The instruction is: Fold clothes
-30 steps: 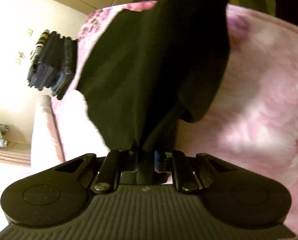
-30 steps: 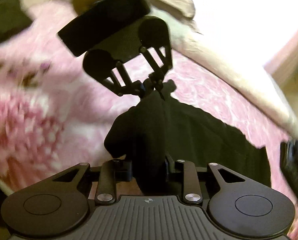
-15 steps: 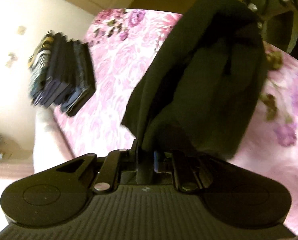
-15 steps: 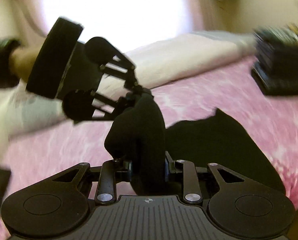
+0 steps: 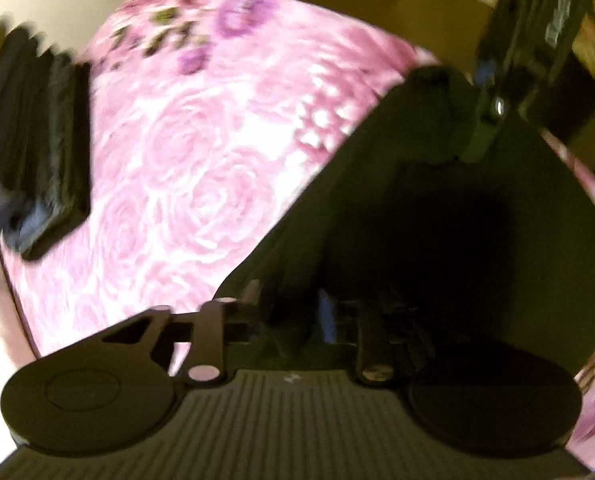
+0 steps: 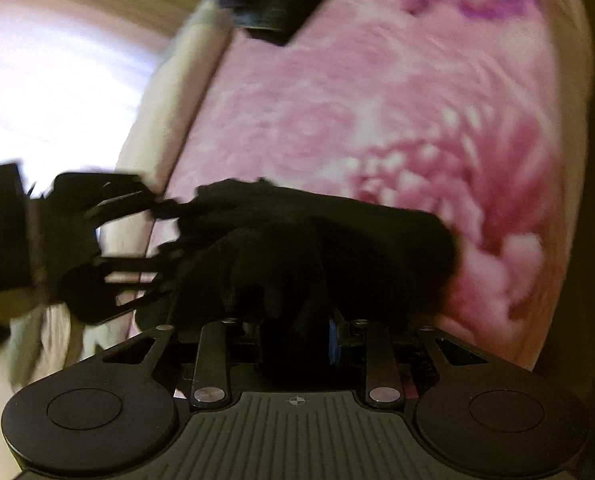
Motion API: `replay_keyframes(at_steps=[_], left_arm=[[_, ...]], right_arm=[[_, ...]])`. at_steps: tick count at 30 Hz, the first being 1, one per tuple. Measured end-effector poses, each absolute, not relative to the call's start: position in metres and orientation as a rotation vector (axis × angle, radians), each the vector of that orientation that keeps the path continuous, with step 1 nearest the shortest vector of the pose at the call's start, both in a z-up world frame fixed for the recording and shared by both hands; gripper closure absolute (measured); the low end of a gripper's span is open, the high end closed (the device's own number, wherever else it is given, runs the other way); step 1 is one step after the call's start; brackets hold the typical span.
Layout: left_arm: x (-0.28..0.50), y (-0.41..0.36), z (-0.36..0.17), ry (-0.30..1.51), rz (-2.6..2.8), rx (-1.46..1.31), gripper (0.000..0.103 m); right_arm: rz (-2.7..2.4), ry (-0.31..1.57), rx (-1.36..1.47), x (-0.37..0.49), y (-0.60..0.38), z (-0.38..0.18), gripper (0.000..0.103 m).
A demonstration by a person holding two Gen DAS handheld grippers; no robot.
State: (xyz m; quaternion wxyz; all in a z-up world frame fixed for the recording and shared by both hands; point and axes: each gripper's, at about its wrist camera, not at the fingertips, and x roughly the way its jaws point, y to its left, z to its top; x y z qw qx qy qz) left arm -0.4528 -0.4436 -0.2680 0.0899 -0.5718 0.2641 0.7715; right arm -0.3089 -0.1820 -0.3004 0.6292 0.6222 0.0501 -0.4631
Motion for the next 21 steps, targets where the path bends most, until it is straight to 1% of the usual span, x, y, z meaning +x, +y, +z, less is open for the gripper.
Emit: replay_keyframes(at_steps=[1,2,3,4,6,11,12,13,14,15,16,19,21], left_arm=[[-0.450,-0.452,-0.260,0.720,2.341,-1.712,0.063],[-0.445,-0.461,-0.254,0.651,2.391,-1.729,0.063],[-0.432,-0.470,-0.246,0.566,2.451,-1.755,0.063],[-0.422,-0.480,-0.240,0.483,2.505,-1.779,0.062],[-0.413,-0.502,-0.235,0.328,2.598,-1.823,0.059],[-0.388,-0.539,-0.246,-0.052,2.748,-1.943,0.059],[-0.383,-0.544,-0.249,-0.121,2.771,-1.957,0.059],[-0.380,-0.548,-0.251,-0.179,2.790,-1.965,0.059],[-0.379,-0.551,-0.252,-0.218,2.804,-1.966,0.059],[-0.378,-0.553,-0.252,-0.253,2.817,-1.964,0.059],[-0.378,-0.553,-0.249,-0.265,2.834,-1.944,0.059],[-0.381,-0.552,-0.241,-0.246,2.879,-1.874,0.059],[-0.385,-0.554,-0.244,-0.257,2.874,-1.870,0.059]], right_arm=[[-1.062,0.120,1.429,-0.312,-0.183,-0.300,0.067],[-1.069,0.138,1.403,-0.312,-0.183,-0.295,0.056],[-1.089,0.161,1.373,-0.310,-0.182,-0.288,0.037],[-1.107,0.177,1.345,-0.308,-0.181,-0.281,0.031],[-1.116,0.192,1.296,-0.304,-0.179,-0.269,0.031],[-1.122,0.277,1.214,-0.280,-0.186,-0.258,0.032],[-1.128,0.294,1.215,-0.274,-0.187,-0.260,0.033],[-1.137,0.303,1.223,-0.269,-0.191,-0.263,0.054],[-1.148,0.313,1.234,-0.267,-0.195,-0.266,0.061],[-1.156,0.324,1.248,-0.267,-0.200,-0.267,0.074],[-1.156,0.320,1.266,-0.269,-0.205,-0.266,0.083],[-1.142,0.226,1.272,-0.289,-0.209,-0.246,0.086],[-1.159,0.208,1.268,-0.302,-0.207,-0.245,0.086]])
